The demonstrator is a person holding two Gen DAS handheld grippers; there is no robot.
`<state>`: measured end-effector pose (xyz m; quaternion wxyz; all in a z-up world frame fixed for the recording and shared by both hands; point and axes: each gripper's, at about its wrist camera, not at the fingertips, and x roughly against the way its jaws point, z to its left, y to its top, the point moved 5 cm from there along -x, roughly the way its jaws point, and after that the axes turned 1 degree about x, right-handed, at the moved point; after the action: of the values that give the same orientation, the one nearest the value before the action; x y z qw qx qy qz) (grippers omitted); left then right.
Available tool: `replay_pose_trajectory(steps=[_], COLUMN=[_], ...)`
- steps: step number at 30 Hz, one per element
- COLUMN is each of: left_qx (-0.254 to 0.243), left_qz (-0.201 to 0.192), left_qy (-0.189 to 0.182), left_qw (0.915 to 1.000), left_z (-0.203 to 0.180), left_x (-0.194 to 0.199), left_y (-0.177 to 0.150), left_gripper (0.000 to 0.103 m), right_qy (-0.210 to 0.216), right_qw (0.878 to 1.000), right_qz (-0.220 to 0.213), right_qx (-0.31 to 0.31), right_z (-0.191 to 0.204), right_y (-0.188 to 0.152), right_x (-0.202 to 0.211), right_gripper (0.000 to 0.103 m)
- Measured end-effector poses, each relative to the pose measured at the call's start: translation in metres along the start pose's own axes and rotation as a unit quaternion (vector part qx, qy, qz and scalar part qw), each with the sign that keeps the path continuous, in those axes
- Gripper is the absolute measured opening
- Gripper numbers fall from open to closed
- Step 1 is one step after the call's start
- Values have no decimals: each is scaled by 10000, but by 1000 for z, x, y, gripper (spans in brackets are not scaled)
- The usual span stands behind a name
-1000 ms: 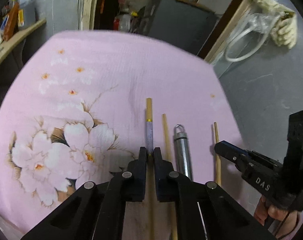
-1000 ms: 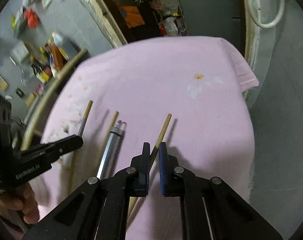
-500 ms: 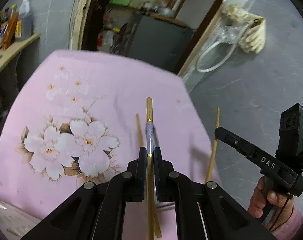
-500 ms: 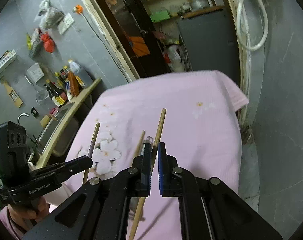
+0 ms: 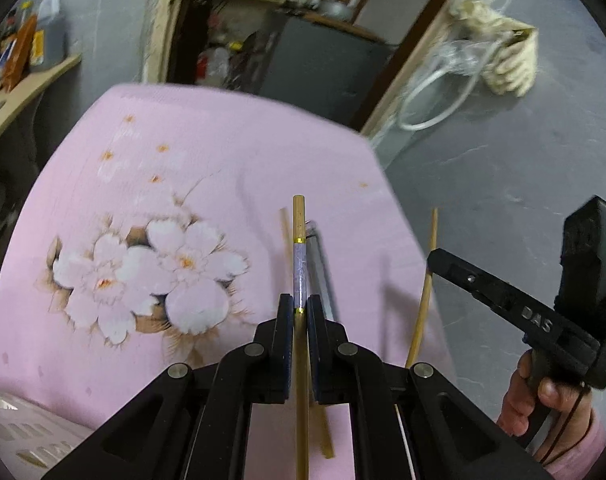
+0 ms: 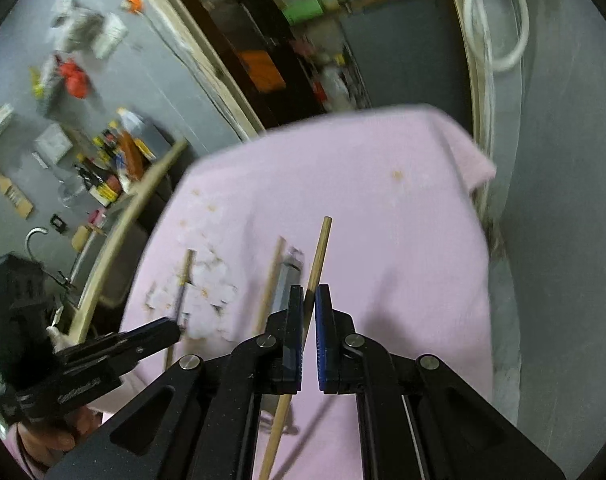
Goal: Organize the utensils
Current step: 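Regrip the chopstick with the right tool while the left tool holds its chopstick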
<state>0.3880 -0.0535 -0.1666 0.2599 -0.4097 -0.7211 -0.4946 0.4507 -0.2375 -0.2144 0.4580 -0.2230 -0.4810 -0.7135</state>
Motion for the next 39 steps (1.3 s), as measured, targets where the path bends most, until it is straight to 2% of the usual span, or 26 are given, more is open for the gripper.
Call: replay_pose_trajectory(steps=[3,6,9,11,14,20,23,26,27,28,31,33,36,39], left_qx=[192,323,348,337,315,135,113,107,116,130,157,130,50,-103], left_qz=[187,263,291,288,286,165,137,125,123,122,136,135,79,-62], left_qy=[176,255,300,329,391,448,403,370,351,327,248,208,80,-53], left_qw=[9995,9988,9985,9985,9983,9988,9990,9992,9992,9993,9995,9996,9999,9999], left_z=[8,14,16,17,19,15,14,16,16,17,17,14,7,-5], left_x=[-13,-25,-32,-34,-36,-28,-26,-25,-25,-25,-25,-23,-18,-5], left_y=[-3,-6,-8,-8,-6,3,7,10,10,11,11,11,13,17], left_gripper=[7,7,7,7,7,7,7,7,7,7,7,7,7,7], right_qy=[-96,-413,-523,-466,-357,-442,-714,-1041,-1099,-1219,-924,-458,-177,-44], right_qw=[9993,9964,9943,9949,9955,9951,9929,9890,9885,9871,9904,9937,9975,9990], right_qz=[350,729,906,883,881,873,951,1024,1005,981,1030,954,499,-103], right_qx=[-63,126,183,137,24,-140,-73,252,274,331,42,-367,-477,-435], right_z=[-10,-12,-12,-9,-5,-2,6,17,18,17,10,2,2,10], right_y=[-1,-5,-12,-12,-10,-14,-13,-15,-15,-17,-16,-16,-15,-17], right_x=[-22,-41,-49,-48,-48,-53,-59,-64,-63,-62,-58,-49,-20,25], right_gripper=[5,4,4,7,19,19,20,20,17,10,7,6,6,6])
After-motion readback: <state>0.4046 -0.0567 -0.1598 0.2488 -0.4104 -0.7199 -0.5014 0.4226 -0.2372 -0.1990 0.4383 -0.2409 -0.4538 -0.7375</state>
